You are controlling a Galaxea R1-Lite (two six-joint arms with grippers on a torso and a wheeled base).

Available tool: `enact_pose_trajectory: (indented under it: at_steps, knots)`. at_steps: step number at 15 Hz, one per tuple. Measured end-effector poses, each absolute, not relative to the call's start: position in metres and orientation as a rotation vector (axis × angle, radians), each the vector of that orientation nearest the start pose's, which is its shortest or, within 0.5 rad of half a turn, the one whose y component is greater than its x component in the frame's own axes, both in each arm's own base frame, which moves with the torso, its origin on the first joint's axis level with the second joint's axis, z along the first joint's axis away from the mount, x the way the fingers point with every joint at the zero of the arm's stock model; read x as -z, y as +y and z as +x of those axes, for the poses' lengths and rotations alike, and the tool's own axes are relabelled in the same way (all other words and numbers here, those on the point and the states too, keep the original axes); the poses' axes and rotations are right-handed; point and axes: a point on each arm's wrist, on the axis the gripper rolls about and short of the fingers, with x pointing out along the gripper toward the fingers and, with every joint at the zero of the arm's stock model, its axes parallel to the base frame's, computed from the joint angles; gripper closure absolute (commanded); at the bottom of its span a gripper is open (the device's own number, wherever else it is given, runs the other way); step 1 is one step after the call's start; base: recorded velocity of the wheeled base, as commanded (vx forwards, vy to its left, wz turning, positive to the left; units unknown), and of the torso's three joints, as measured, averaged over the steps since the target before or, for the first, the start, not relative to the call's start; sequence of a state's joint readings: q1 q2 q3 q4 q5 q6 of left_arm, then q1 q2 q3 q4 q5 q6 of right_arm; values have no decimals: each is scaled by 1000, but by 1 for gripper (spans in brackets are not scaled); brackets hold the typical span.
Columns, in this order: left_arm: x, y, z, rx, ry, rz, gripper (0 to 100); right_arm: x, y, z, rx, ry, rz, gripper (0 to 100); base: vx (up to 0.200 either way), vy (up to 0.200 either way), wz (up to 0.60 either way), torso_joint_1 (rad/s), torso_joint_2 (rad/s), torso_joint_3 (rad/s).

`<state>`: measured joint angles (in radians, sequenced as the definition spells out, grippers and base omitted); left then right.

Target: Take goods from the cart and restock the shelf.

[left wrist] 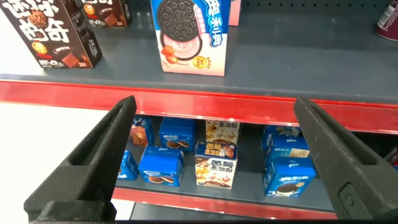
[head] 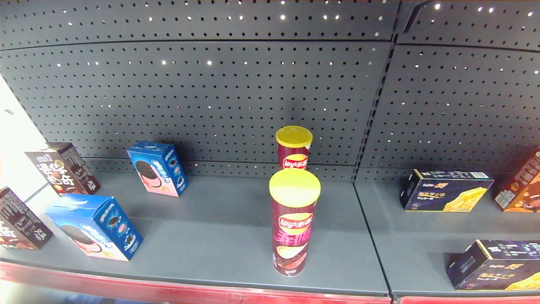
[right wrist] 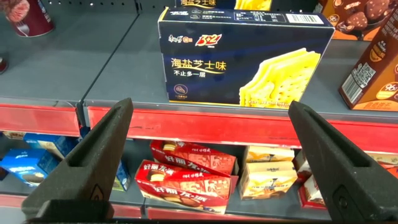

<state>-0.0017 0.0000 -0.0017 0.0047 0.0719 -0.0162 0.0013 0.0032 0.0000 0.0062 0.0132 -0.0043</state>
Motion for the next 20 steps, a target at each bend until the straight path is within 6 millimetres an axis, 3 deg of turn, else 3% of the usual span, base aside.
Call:
enact_pose_trajectory:
  at_steps: [15, 20]
  knots:
    - [-76, 2, -23, -71, 2, -10, 0, -75, 0, -23, -15, 9, -4, 0, 0, 0, 0, 0, 0, 0]
    - [-75, 2, -23, -75, 2, -15, 0, -75, 0, -23, -15, 10, -3, 0, 0, 80, 0, 1, 0, 1]
